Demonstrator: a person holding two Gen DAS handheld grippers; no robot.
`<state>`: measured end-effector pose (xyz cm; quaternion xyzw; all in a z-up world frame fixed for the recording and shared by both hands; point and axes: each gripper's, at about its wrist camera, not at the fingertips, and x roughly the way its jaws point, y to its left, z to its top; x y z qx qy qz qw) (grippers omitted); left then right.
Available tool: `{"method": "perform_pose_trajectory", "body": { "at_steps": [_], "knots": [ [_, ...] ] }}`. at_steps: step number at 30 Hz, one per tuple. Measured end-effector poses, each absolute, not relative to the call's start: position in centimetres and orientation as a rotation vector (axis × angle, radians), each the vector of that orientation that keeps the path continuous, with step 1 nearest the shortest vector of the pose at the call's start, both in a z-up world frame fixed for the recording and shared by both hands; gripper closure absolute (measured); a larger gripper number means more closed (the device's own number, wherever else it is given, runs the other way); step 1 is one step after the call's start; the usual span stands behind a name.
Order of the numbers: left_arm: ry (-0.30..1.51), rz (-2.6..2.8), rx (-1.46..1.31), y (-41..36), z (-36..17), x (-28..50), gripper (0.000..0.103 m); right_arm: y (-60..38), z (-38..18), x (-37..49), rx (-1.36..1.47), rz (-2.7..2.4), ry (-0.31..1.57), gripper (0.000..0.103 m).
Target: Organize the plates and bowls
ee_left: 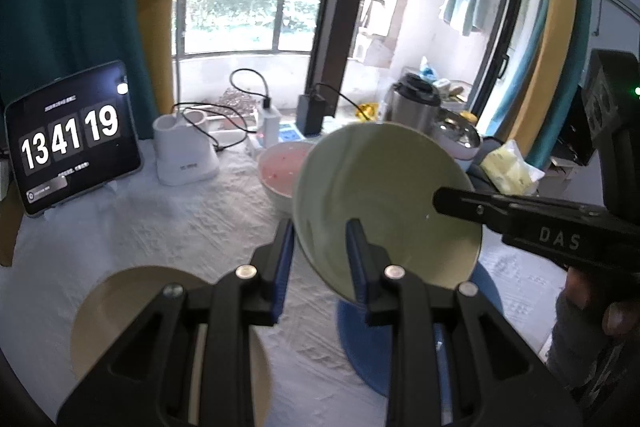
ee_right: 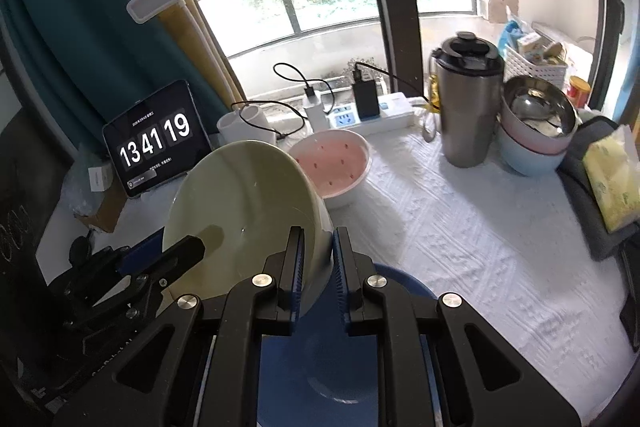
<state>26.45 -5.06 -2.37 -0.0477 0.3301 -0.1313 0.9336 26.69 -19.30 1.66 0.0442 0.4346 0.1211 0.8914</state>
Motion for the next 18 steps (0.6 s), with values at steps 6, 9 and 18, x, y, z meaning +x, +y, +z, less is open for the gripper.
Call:
{"method": "perform_pose_trajectory", "body": {
  "at_steps": [6, 9, 18],
  "knots": [
    [0.695, -0.304, -0.076, -7.3, -2.6, 25.5, 0.076, -21.8, 1.7, 25.1, 0.102, 0.222, 0.906, 0.087],
    [0.709, -0.314, -0.067, -8.2, -3.1, 25.1, 0.076, -22.5, 1.4, 24.6, 0.1, 0.213, 0.912, 0.087],
    [0.769, -0.328, -0.056, -9.2, -5.2, 24.3, 0.076, -23.9, -1.0, 23.7, 0.108, 0.206, 0.979, 0.087]
  ]
}}
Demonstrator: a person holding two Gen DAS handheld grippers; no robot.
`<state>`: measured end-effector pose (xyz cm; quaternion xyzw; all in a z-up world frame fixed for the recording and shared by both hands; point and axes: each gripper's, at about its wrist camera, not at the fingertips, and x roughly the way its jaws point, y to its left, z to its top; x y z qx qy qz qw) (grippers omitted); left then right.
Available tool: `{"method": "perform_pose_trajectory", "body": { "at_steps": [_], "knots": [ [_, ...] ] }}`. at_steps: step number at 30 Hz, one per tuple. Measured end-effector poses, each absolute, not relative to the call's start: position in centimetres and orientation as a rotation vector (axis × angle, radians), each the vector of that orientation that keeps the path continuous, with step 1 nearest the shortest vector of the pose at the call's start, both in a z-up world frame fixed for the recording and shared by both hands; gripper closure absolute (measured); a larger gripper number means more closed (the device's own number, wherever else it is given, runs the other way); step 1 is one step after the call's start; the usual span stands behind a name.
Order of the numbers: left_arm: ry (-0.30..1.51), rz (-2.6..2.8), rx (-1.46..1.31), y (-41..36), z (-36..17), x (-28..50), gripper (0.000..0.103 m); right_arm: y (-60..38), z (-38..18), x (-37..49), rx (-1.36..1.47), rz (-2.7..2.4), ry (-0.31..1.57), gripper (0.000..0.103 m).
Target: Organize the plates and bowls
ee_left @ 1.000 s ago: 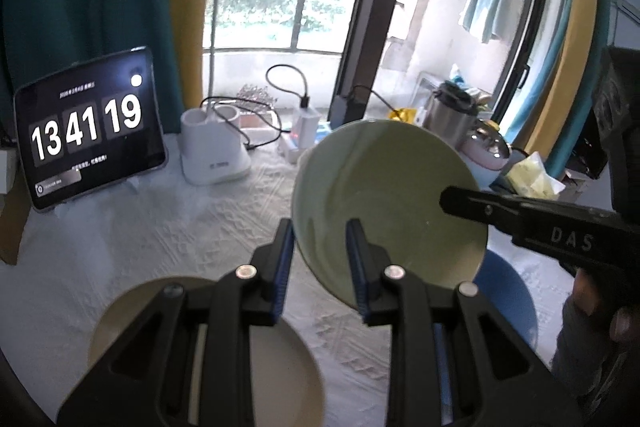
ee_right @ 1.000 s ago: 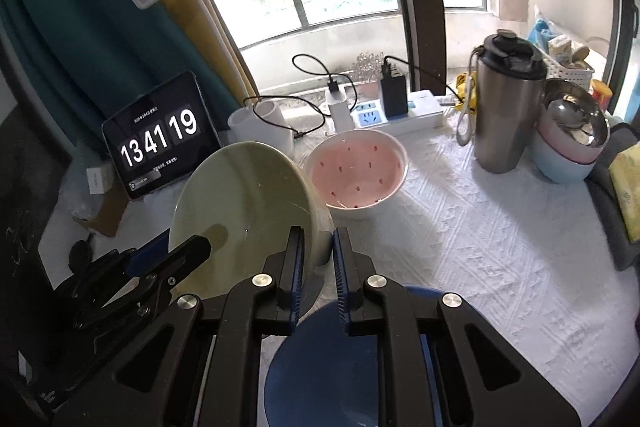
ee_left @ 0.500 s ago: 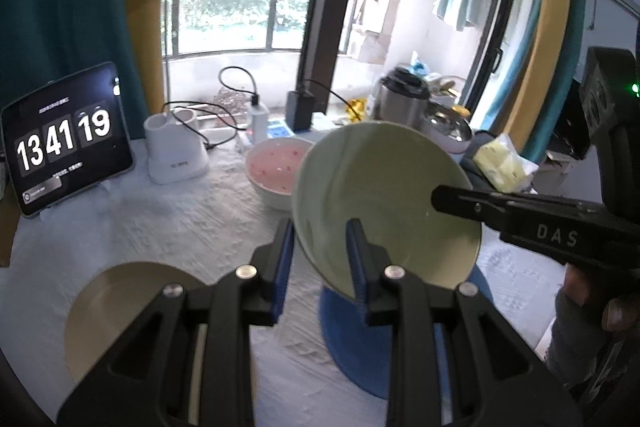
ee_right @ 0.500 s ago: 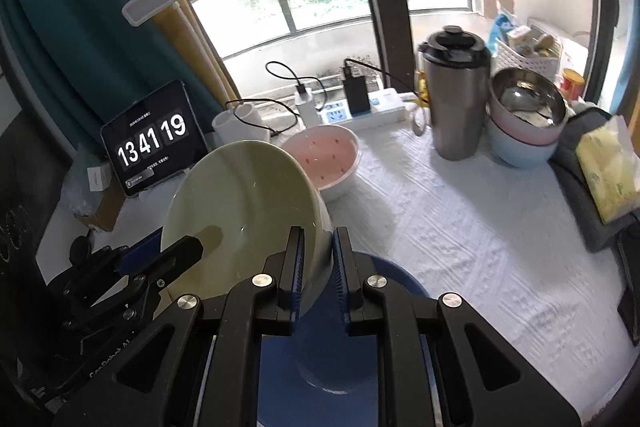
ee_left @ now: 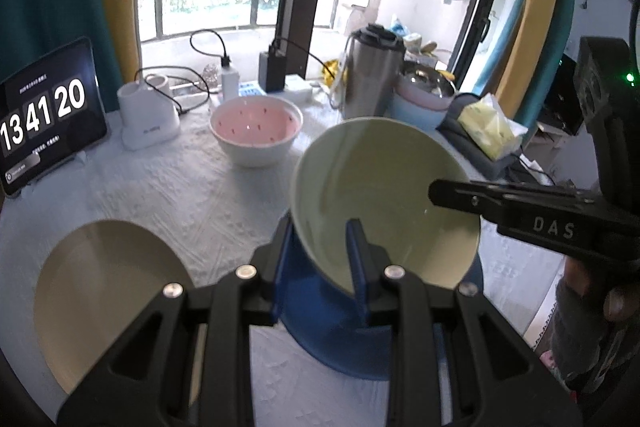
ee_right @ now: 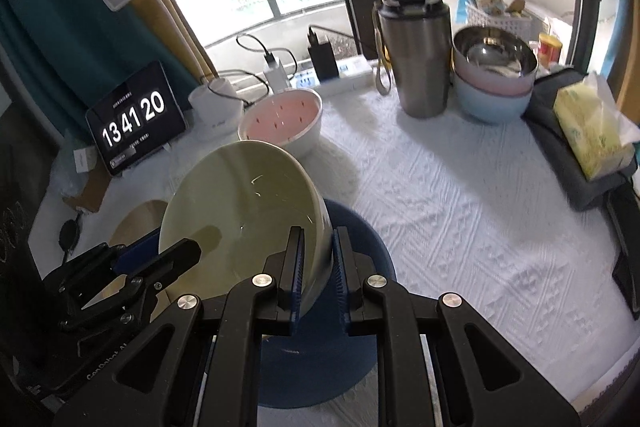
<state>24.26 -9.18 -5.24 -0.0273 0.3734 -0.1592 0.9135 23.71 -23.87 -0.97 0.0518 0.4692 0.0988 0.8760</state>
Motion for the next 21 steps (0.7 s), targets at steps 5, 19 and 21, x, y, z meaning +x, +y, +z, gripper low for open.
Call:
{"method": "perform_pose_trajectory", "body": {
  "at_steps": [5, 19, 21],
  "knots": [
    [0.788, -0.335, -0.044, -9.4, -6.0, 24.0, 0.076, -24.1, -2.1, 23.4, 0.104, 0.203, 1.011, 0.087],
    [0.848, -0.339, 0.006, -10.6, -8.4, 23.4, 0.076, -24.8, -4.5, 22.9, 0.095, 0.195, 1.076, 0.087],
    [0.837, -0.333, 0.018, -10.6, -8.5, 23.2, 0.076, -24.7, -4.8, 22.9, 0.085, 0.192, 1.084, 0.087]
  ]
}}
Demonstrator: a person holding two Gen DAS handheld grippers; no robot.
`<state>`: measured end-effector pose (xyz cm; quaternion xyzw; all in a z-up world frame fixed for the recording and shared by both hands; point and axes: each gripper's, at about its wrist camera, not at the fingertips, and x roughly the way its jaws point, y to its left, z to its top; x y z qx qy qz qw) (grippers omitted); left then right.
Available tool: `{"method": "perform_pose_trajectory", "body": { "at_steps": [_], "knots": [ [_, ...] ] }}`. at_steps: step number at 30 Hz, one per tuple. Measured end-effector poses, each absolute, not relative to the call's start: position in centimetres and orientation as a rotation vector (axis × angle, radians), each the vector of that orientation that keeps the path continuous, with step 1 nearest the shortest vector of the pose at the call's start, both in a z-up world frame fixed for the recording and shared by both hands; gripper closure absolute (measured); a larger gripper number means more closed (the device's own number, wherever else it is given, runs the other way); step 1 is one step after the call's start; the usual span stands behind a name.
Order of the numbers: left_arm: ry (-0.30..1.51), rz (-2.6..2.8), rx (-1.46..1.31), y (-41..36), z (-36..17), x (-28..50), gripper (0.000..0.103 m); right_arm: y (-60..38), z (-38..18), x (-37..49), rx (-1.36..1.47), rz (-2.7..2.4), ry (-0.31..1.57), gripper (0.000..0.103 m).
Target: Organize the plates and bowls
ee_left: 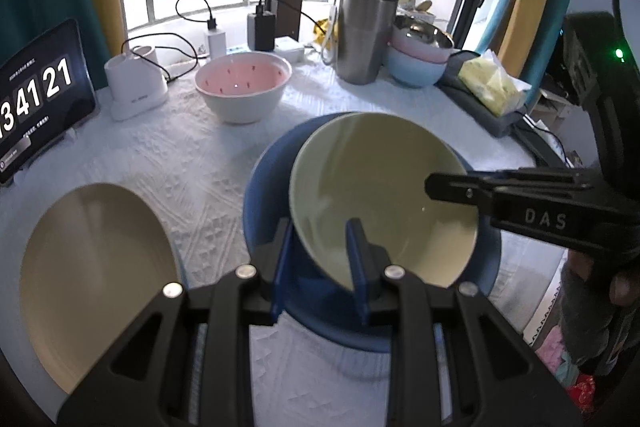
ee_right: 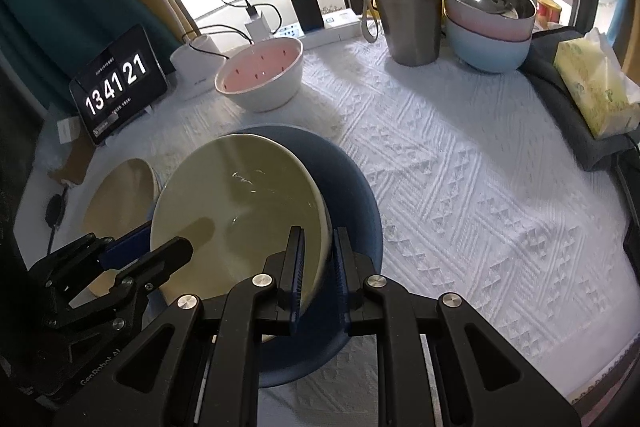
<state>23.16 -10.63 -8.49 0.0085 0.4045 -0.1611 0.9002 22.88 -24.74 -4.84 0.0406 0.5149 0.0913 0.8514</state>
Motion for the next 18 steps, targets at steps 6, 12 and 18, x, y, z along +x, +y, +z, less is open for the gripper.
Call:
{"method": "perform_pose_trajectory", "body": {
  "at_steps": [6, 12, 18],
  "knots": [
    [0.835, -0.326, 0.017, -10.55, -8.42, 23.16, 0.076, -24.49, -5.22, 22.97, 0.064, 0.196, 1.085, 0.087],
    [0.829, -0.327, 0.022, -10.44, -8.35, 23.23, 0.074, -24.36, -5.25, 23.0, 0.047, 0.195, 1.082, 0.086],
    [0.821, -0.341, 0.021, -10.78, -7.96, 23.08, 0.074, -24.14, -4.42, 22.87, 0.02, 0.206, 1.043, 0.086]
  ]
}}
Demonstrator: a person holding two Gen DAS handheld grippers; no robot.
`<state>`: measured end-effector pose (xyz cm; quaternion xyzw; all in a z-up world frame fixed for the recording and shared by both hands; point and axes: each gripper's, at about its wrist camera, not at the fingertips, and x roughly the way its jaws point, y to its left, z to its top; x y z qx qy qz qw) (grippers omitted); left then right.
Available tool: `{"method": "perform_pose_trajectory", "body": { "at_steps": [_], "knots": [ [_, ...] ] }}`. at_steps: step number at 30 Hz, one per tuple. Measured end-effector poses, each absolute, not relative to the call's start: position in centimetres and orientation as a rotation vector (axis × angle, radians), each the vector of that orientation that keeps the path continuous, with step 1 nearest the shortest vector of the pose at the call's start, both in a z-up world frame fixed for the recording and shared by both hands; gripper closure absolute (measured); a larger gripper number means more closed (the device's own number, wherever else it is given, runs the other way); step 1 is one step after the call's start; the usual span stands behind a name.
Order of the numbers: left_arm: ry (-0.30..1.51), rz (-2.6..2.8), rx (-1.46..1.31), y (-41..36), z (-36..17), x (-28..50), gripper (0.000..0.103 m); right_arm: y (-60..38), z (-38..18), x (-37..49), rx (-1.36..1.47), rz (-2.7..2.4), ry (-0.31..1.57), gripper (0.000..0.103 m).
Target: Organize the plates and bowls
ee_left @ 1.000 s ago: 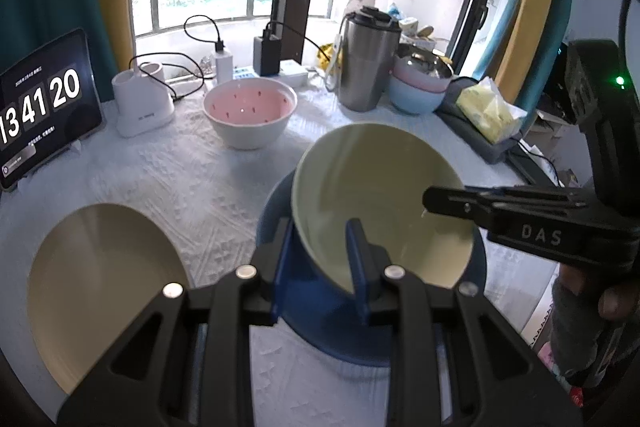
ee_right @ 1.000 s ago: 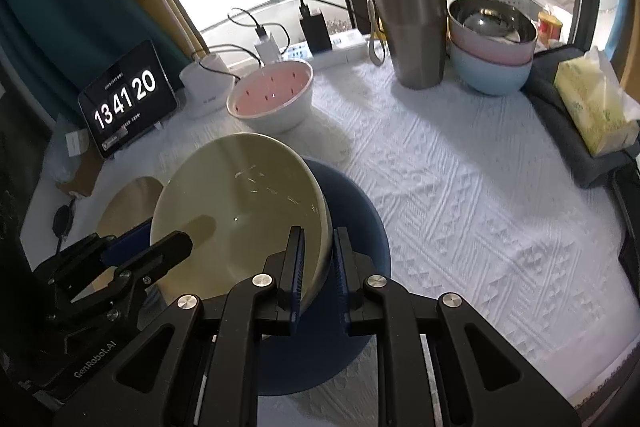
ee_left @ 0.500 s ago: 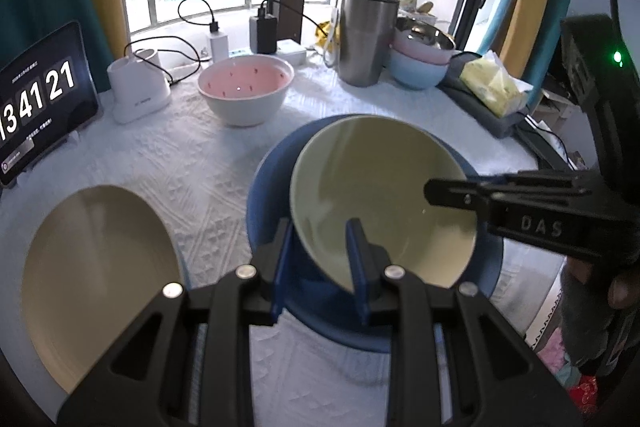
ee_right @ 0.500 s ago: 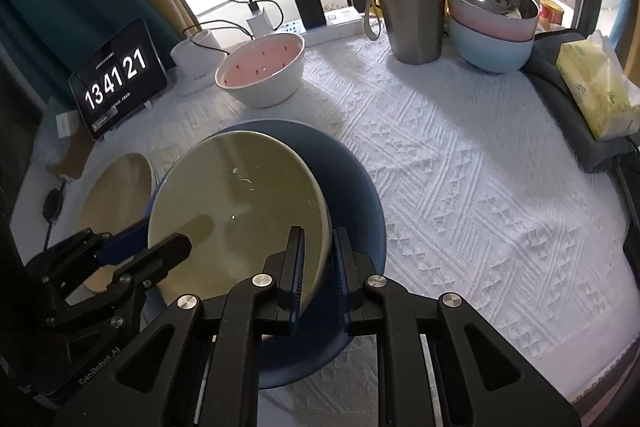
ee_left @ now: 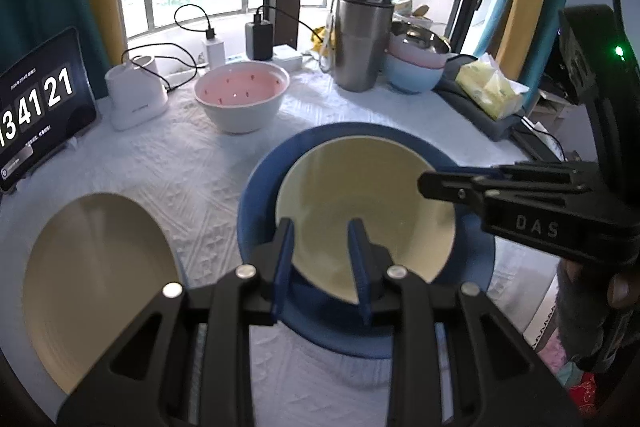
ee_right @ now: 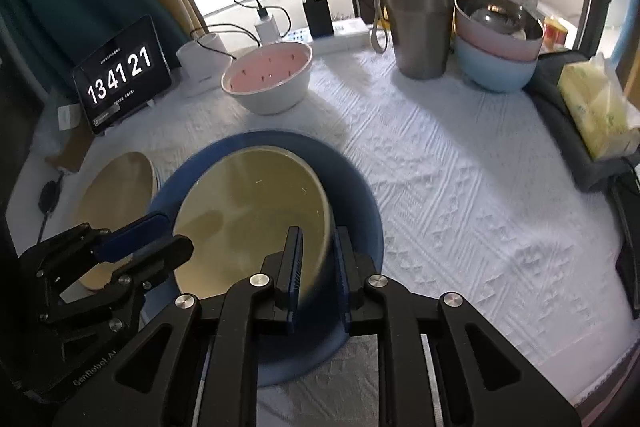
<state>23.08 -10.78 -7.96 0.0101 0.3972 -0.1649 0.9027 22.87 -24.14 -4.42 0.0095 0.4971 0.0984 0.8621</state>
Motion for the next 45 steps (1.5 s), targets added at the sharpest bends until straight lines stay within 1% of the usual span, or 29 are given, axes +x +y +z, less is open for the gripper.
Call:
{"method": "perform_pose_trajectory", "body": {
  "at_steps": [15, 31, 45],
  "knots": [
    [0.785, -0.297, -0.04, -9.0, -6.8, 23.7, 0.072, -24.8, -3.0, 23.1, 0.036, 0.217, 1.005, 0.086],
    [0.727, -0.252, -0.066, -7.8, -4.9, 25.8, 0.061, -24.7, -2.6, 25.8, 0.036, 0.239, 0.986, 0.085],
    [0.717, -0.222, -0.066, -8.4, -4.5, 28.8, 0.061, -24.5, -3.0, 28.6, 0.023, 0.252, 0.985, 0.084]
  ]
}}
